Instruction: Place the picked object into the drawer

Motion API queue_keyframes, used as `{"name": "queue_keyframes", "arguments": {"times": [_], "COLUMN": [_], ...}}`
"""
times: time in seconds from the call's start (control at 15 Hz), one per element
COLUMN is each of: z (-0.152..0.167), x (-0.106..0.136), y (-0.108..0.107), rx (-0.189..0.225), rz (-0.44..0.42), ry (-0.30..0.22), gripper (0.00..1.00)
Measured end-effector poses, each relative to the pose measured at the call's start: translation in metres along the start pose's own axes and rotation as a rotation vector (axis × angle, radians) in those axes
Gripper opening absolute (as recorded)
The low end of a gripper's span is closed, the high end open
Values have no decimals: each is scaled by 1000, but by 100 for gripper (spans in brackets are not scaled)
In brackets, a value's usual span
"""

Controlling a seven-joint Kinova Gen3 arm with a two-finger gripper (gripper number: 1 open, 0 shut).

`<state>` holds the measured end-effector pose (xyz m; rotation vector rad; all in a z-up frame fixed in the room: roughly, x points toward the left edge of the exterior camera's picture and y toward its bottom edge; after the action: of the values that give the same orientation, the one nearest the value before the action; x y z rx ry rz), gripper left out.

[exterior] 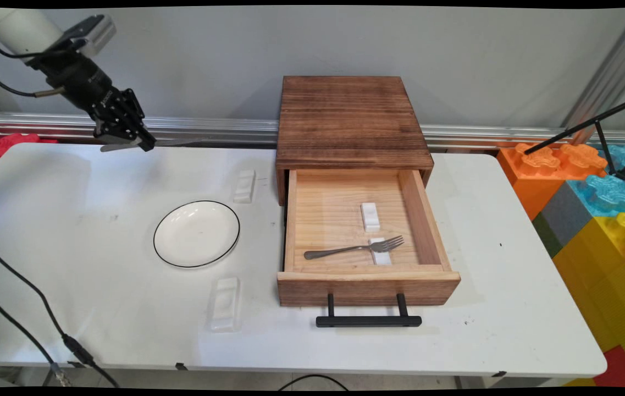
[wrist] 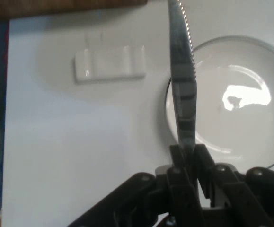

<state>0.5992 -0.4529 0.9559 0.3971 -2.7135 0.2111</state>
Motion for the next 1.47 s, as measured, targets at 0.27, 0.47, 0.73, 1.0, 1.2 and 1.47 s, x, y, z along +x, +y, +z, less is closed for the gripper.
{"name": "queue_keyframes", "arguments": {"times": [0.27,0.47,0.73,1.0,1.2,1.47], "z": [-6,-4,14,38,57,83], "x": [34,71,120,167,199,238], "y": [17,31,41,52,60,68], "rx": [-2,8,32,40,50,70], "rz": [-14,-32,-49,-48,-45,-39], "ry": [19,34,52,68,77,83], "gripper": [0,0,0,0,0,0]}}
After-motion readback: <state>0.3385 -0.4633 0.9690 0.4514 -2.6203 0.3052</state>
